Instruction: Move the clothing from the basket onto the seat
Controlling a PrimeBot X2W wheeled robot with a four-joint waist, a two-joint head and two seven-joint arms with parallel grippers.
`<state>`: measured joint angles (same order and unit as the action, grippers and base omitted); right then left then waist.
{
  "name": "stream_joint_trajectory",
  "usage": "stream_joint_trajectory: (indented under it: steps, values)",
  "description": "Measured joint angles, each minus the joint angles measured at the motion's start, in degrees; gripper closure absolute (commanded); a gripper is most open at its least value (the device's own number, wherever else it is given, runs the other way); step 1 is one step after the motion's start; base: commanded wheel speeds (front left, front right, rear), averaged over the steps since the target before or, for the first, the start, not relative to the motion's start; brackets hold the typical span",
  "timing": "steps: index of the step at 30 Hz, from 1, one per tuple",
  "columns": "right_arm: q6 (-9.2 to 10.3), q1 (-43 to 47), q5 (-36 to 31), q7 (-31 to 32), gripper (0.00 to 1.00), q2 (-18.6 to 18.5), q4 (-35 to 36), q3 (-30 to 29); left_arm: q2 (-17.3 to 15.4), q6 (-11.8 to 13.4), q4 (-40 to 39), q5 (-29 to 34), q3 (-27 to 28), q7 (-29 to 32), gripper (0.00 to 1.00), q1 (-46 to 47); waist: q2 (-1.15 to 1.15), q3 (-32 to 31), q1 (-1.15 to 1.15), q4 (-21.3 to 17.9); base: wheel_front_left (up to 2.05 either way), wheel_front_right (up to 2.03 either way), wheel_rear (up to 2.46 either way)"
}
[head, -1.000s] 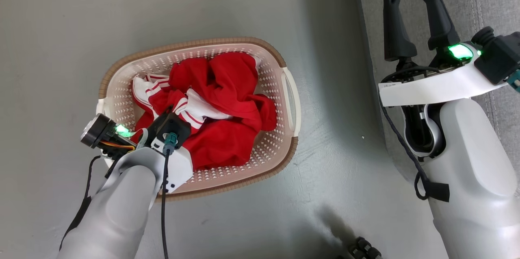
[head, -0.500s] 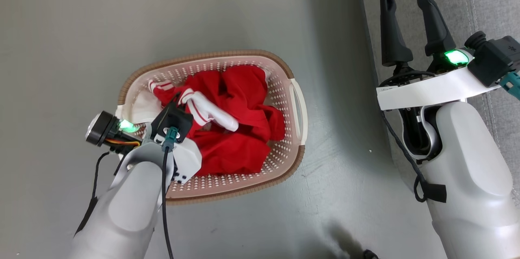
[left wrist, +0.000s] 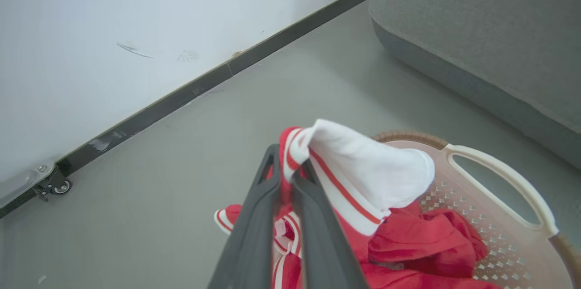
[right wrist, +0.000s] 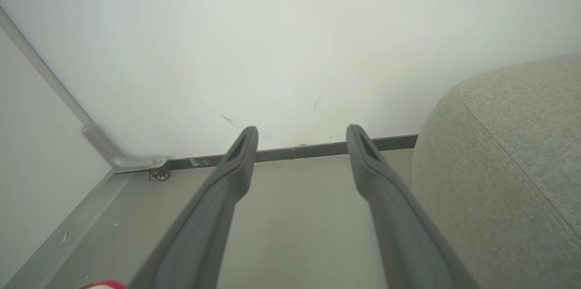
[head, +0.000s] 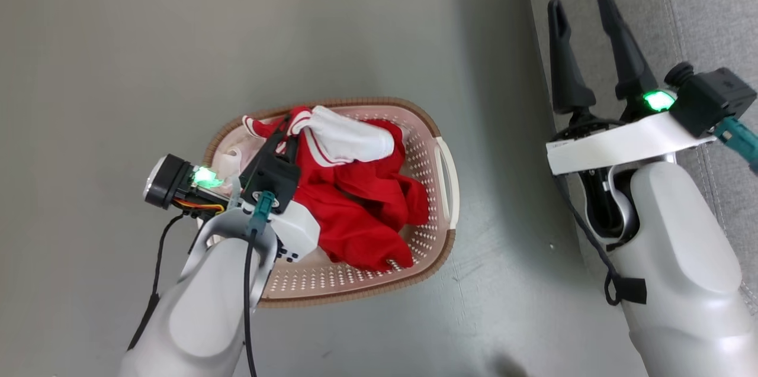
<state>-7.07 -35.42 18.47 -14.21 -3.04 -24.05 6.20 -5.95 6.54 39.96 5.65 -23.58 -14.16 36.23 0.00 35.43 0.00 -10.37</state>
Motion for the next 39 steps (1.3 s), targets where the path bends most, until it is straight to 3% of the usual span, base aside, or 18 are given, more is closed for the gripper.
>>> stream_joint_trajectory:
  steps: [20, 30, 39]
  values:
    - [0.00, 2.76, -1.88, -0.02, 0.00, -1.34, -1.82, 3.77, -0.87, 0.02, -16.14, -4.26, 1.18, -0.05, 1.00, -6.06, 0.00, -9.46, 0.00, 3.89, 0.00, 0.00, 0.00]
    - [0.00, 5.80, -1.77, -0.05, 0.00, -2.66, -1.89, 6.04, -1.80, -0.10, -20.58, -6.66, 2.34, -0.05, 1.00, -9.37, 0.00, -14.88, 0.00, 5.55, 0.00, 0.00, 0.00]
    - [0.00, 8.79, -0.52, 1.21, 0.00, -4.58, -1.83, 10.37, -4.47, -3.61, -22.39, -8.67, 2.97, -0.05, 1.00, -10.44, 0.00, -19.89, 0.00, 6.84, 0.00, 0.00, 0.00]
